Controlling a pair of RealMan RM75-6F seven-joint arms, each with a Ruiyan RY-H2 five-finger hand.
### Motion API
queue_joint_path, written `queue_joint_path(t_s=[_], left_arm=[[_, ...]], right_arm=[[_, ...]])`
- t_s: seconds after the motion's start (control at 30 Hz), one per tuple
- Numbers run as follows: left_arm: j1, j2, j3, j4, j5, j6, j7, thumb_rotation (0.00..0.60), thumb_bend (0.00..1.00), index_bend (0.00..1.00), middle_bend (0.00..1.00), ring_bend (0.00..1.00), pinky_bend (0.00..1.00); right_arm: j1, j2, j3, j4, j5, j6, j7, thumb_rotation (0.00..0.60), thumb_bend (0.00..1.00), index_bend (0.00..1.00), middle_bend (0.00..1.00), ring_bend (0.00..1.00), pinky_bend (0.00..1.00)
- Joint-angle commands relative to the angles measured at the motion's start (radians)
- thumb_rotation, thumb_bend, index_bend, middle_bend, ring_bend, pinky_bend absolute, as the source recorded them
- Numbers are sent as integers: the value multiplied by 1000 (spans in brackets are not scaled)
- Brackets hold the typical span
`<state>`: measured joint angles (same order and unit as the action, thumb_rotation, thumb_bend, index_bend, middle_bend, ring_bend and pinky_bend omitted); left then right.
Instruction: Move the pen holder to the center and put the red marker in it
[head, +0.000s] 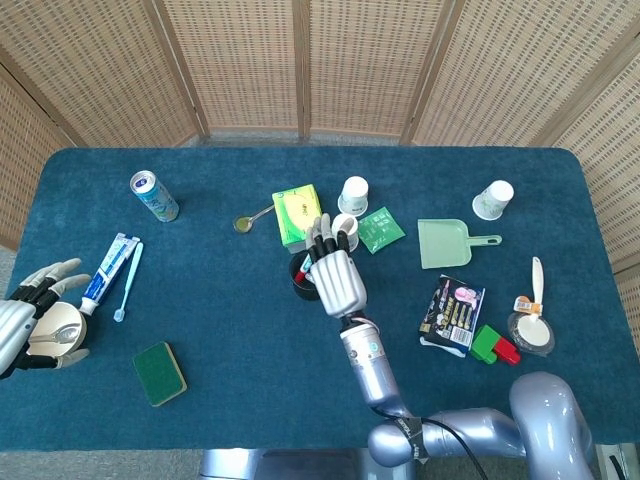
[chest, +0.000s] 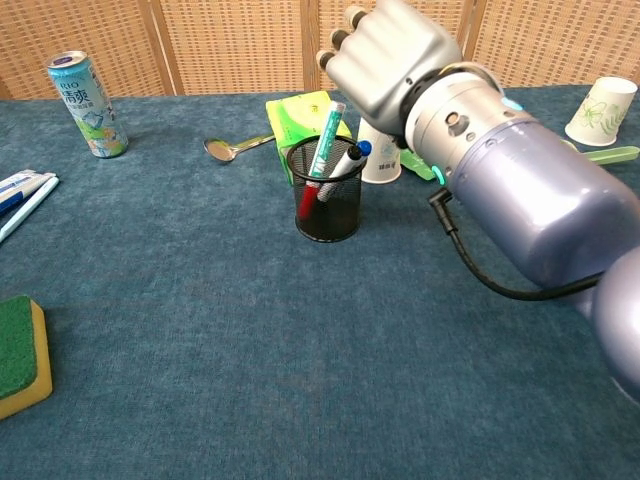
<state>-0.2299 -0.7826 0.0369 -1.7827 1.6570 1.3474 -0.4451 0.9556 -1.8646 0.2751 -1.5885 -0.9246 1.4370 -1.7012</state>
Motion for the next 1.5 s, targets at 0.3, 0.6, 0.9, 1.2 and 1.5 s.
queue_joint_path(t_s=[0.3, 0.6, 0.9, 1.2, 1.5], left_arm=[[4, 0, 1, -3, -3, 5, 6, 600, 37, 154, 0, 0, 73], [15, -16, -2, -31, -12, 16, 90, 600, 38, 154, 0, 0, 74], [53, -60, -9, -59, -27, 72, 206, 600, 37, 150, 0, 0, 74], [107, -94, 4, -52, -37, 129, 262, 600, 38, 138, 0, 0, 72], [145, -167, 8, 8, -7, 189, 299, 600, 38, 44, 0, 0, 20]], right_arm=[[-96, 300, -19, -248, -159, 48, 226, 600, 391, 28, 31, 0, 237], [-299, 590, -86, -131, -419, 63, 1012, 600, 40, 133, 96, 23, 247], [-462, 707, -158, 62, -558, 136, 1603, 600, 0, 129, 92, 11, 238], [-627, 724, -241, 112, -583, 200, 1814, 600, 0, 135, 83, 16, 245], [-740, 767, -281, 10, -525, 193, 1677, 600, 0, 105, 0, 0, 66]])
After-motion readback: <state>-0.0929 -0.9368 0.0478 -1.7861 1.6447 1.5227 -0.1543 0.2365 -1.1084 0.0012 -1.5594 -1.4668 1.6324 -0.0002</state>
